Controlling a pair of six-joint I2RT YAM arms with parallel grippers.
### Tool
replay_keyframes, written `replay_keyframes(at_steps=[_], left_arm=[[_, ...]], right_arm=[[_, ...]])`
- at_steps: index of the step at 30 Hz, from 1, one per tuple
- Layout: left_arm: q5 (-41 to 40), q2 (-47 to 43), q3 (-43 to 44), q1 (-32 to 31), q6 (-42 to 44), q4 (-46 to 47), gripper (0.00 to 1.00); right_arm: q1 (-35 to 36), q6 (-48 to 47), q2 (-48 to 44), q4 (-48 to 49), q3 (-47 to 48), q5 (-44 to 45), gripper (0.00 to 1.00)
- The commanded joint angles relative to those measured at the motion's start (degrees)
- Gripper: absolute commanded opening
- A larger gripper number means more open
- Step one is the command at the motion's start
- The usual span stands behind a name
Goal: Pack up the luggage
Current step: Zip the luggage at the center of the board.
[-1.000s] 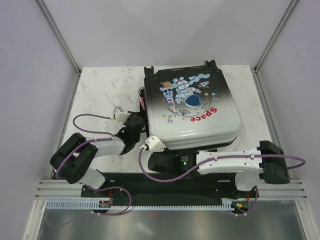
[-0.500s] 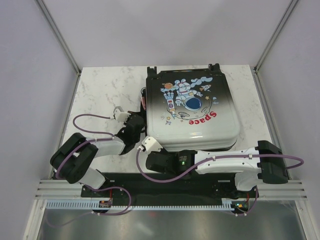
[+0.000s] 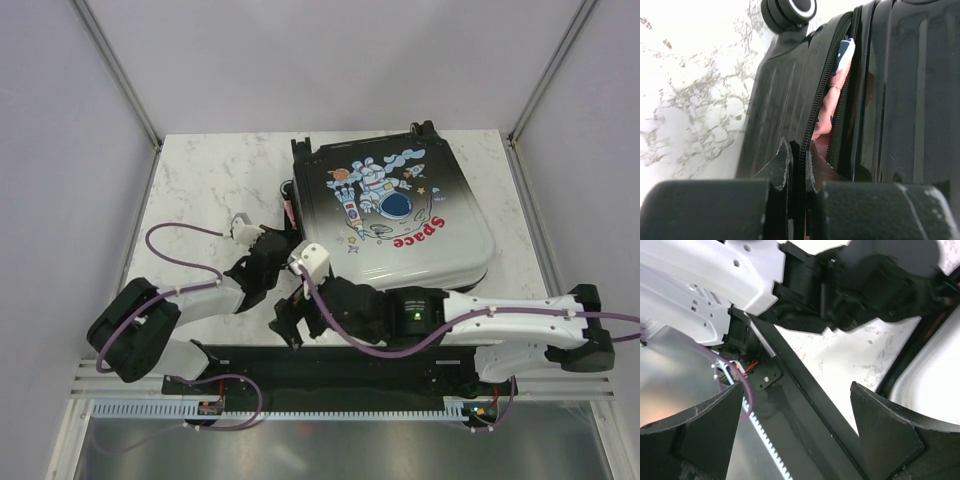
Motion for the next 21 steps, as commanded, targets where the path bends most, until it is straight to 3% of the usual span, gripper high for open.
replay_keyframes(at_steps=[1,5,7,9,10,11,12,18,19,21], left_arm=[[2.5,-5.8,1.8,3.3,-4.1,-1.6,0.02],[7.9,-8.1,2.9,8.6,2.1,-2.5,0.02],[13.3,-8.4,5.6,10.7,7.5,-2.3,0.02],[17.0,-8.3,9.7,11.2,12.0,-2.2,0.09],[20.6,-8.2,11.3,11.3,16.5,-2.3,0.15],[22.3,-8.0,12.9,11.3,17.9,-3.6,0.28],[25.1,-8.1,15.7,11.4,18.6,-4.0,0.32],[29.6,-7.7,25.7,12.1,21.0,-10.8,0.43],[29.5,-8.0,26.8,12.1,21.9,-13.6,0.45],[28.3,-9.4,28.9,12.2,22.3,-17.0,0.49]], right_arm=[[0.2,4.7,-6.4,-7.9,0.2,-0.9,0.93],[0.1,5.0,-11.4,-15.9,1.2,3.7,0.95],[-0.7,5.0,-11.7,-18.3,2.9,10.1,0.98],[-3.9,5.7,-11.2,-21.7,4.0,13.7,0.98],[-6.5,6.5,-10.8,-23.1,5.2,13.5,0.98],[-12.4,6.3,-9.9,-24.6,5.9,12.7,0.98],[-15.0,5.1,-9.4,-24.7,7.3,12.0,0.98],[-33.8,-2.4,-7.7,-24.9,13.4,17.4,0.98],[-40.8,-2.6,-7.9,-24.8,13.7,16.2,0.98],[-48.1,-4.0,-8.2,-23.3,12.5,12.2,0.98]])
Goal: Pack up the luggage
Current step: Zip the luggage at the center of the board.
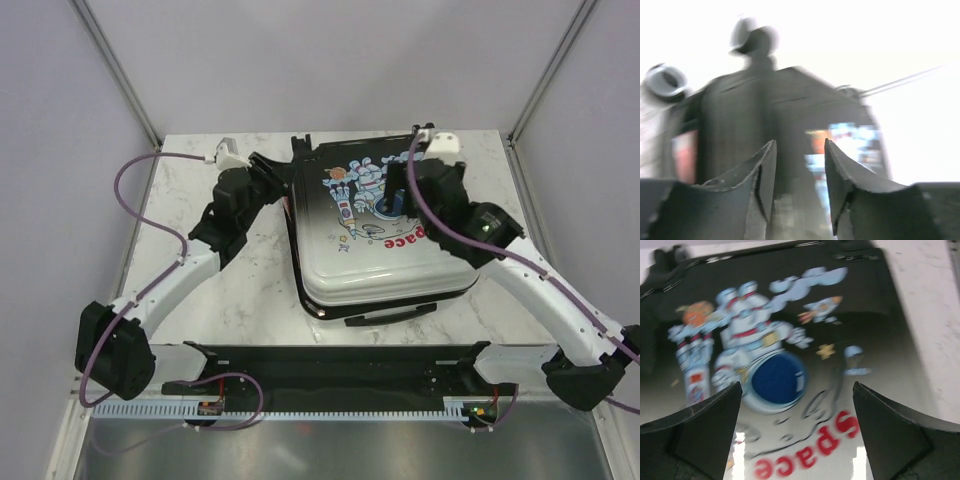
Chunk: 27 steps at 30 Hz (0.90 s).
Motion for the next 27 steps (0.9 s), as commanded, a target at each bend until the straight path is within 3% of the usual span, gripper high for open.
replay_keyframes(at_steps=[1,2,5,10,13,18,23,27], left_arm=[[2.6,-3.7,5.1,-1.1,3.1,-4.4,0.51],[2.1,-4.1,5.7,-1.1,3.1,-5.9,0.6],[1.9,-6.1,6.4,-1.1,4.4,-10.4,0.69],[6.6,-8.3,3.5,-1.3,2.9,-17.6,0.72],[8.1,-8.6,0.0,-1.4,-0.9,-21.3,0.72],[-0.8,-12.1,-8.3,-0.8,-10.2,-26.3,0.74],[3.6,-3.4,-6.8,3.9,-7.6,-26.7,0.75],[9.6,4.3,-5.7,5.1,-7.7,-20.4,0.75]], right_arm=[[-14.7,-4.0,-1.6,1.3,0.9,-2.5,0.98],[-17.4,-4.3,-1.7,3.3,-0.1,-5.9,0.98],[-27.4,-4.2,-1.9,6.8,-3.8,-12.7,0.98],[-44.2,1.3,-0.9,11.2,-9.6,-20.9,0.98],[-49.6,2.1,0.9,15.2,-12.9,-21.4,0.98],[-53.3,5.8,5.7,16.9,-17.5,-25.6,0.98],[-53.2,8.1,9.1,20.3,-24.7,-34.1,0.98],[-50.8,6.8,10.4,20.2,-30.4,-36.8,0.98]])
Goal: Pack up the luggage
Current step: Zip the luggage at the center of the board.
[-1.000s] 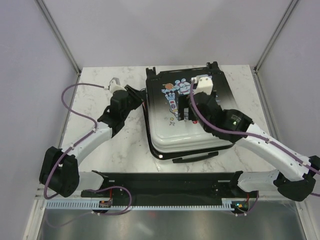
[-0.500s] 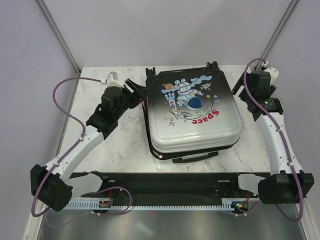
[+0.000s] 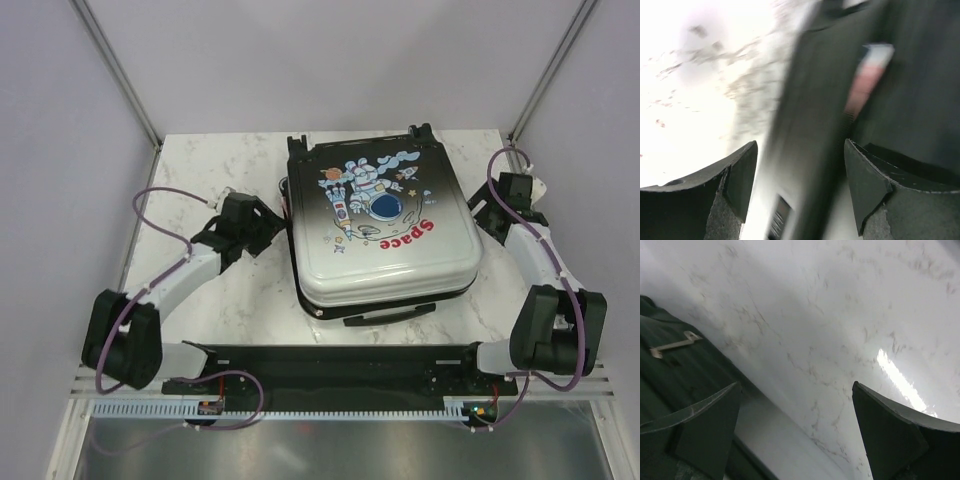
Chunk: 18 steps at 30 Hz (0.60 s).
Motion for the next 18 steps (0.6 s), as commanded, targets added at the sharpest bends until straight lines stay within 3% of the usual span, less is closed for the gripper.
replay_keyframes(at_steps=[1,10,18], left_arm=[[4.2,5.6,1.7,0.3,-1.2,3.0,0.75],[8.8,15.8,6.8,4.5,1.9,10.1,0.75],[13.9,25.9,21.8,12.2,13.4,9.8,0.75]], right_arm=[[5.8,-1.4,1.6,-2.4,-4.8,-11.0,0.98],[17.3,-1.4,0.1,-4.6,-9.3,-14.7,0.98],[30.6,-4.5,-1.4,-2.5,-13.4,-18.3,0.97]])
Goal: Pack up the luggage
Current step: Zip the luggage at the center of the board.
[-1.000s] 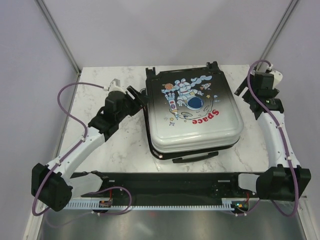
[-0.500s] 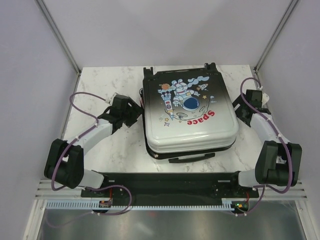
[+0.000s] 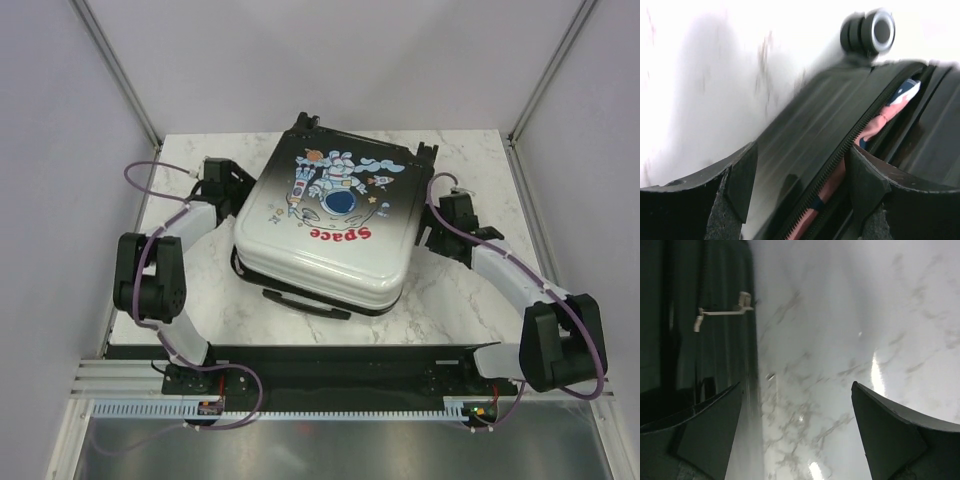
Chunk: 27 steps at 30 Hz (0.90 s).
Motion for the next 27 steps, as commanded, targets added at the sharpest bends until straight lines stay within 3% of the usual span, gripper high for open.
replay_keyframes(at_steps=[1,7,10,13,16,21,24,27], left_arm=[[9.0,3.6,8.1,0.2,10.6,2.3,0.75],[12.9,9.4,20.0,2.7,18.4,1.6,0.75],[8.8,8.8,24.8,5.4,17.8,-1.3,0.74],[1.9,6.4,29.4,8.0,19.0,-6.7,0.75],[-5.6,2.1,32.6,8.3,20.5,-11.6,0.76],[-9.5,-6.4,29.6,8.4,21.1,-15.8,0.76],[-10.7,-15.0,21.7,8.4,19.7,-16.6,0.76],[-10.9,-25.0,11.9,8.3,17.4,-17.6,0.75]], right_arm=[[14.4,-3.4,1.1,-2.1,-4.0,-17.1,0.96],[25.1,-3.9,0.8,0.3,-2.7,-17.6,0.96],[25.2,-5.5,-3.4,-6.8,0.4,-12.9,0.97],[24.7,-9.3,-9.4,-20.3,6.1,-5.7,0.98],[23.6,-12.2,-13.3,-30.3,15.0,2.0,0.98],[14.6,-18.3,-11.3,-31.3,30.7,2.8,0.98],[7.2,-22.1,-5.1,-24.4,36.4,-1.3,0.98],[4.5,-22.8,3.2,-16.0,42.5,-4.8,0.98]])
